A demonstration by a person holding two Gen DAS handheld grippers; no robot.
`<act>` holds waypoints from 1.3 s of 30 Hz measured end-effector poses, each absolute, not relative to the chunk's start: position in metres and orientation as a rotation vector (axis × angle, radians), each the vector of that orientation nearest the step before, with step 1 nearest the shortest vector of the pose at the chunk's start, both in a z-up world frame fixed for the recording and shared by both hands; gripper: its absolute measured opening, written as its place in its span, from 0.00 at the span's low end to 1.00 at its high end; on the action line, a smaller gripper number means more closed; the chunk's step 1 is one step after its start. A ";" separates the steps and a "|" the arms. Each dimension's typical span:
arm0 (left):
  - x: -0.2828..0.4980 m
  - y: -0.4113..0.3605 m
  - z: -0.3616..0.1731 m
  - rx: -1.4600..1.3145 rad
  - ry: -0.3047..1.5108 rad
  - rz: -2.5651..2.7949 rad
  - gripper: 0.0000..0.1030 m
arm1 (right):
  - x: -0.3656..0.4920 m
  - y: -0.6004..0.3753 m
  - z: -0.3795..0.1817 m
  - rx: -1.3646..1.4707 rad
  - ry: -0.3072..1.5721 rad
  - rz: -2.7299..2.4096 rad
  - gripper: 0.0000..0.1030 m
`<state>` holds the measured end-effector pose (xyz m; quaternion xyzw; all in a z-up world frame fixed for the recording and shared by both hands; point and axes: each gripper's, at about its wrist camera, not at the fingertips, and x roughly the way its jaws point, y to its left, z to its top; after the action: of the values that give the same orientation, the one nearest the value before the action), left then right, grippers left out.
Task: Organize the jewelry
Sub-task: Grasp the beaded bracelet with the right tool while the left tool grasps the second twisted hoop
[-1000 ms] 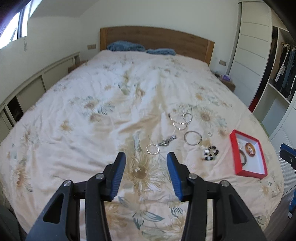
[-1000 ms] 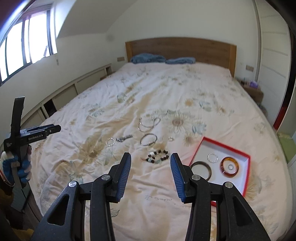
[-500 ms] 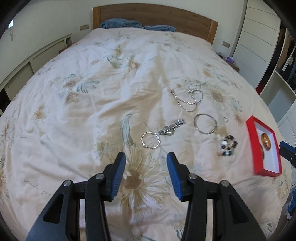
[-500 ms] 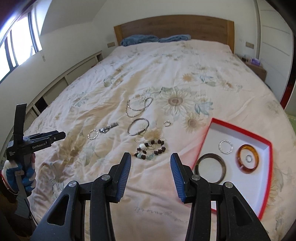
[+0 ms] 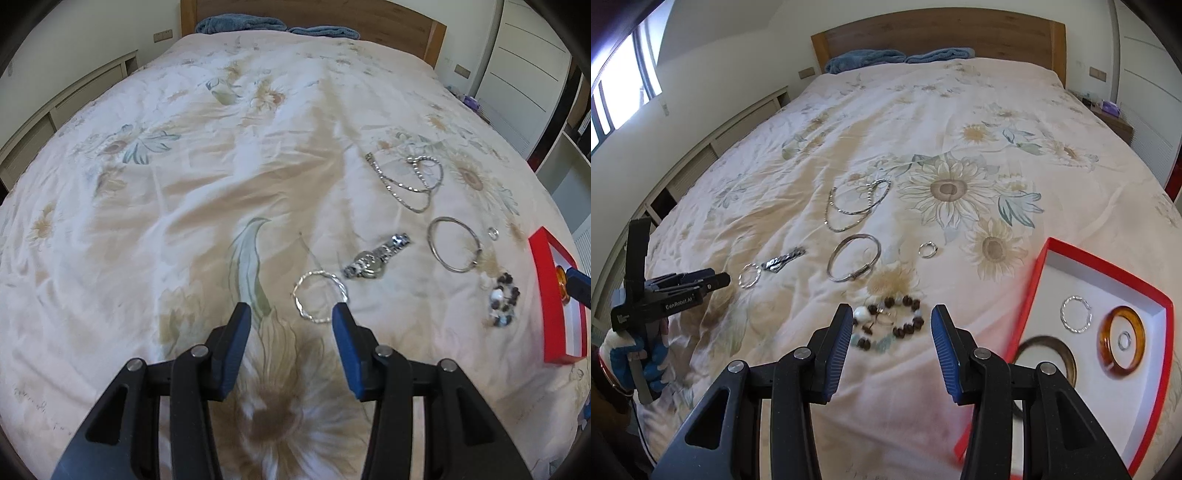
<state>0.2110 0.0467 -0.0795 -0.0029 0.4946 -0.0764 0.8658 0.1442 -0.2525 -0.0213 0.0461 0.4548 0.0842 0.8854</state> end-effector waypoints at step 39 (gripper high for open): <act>0.227 0.043 -0.110 0.102 1.010 -0.160 0.09 | 0.192 -0.226 -0.095 0.003 1.147 0.121 0.10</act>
<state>0.2266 0.0428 -0.1104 0.0486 0.4832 -0.0764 0.8708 0.1925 -0.2264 -0.0954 0.0016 0.5422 0.0572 0.8383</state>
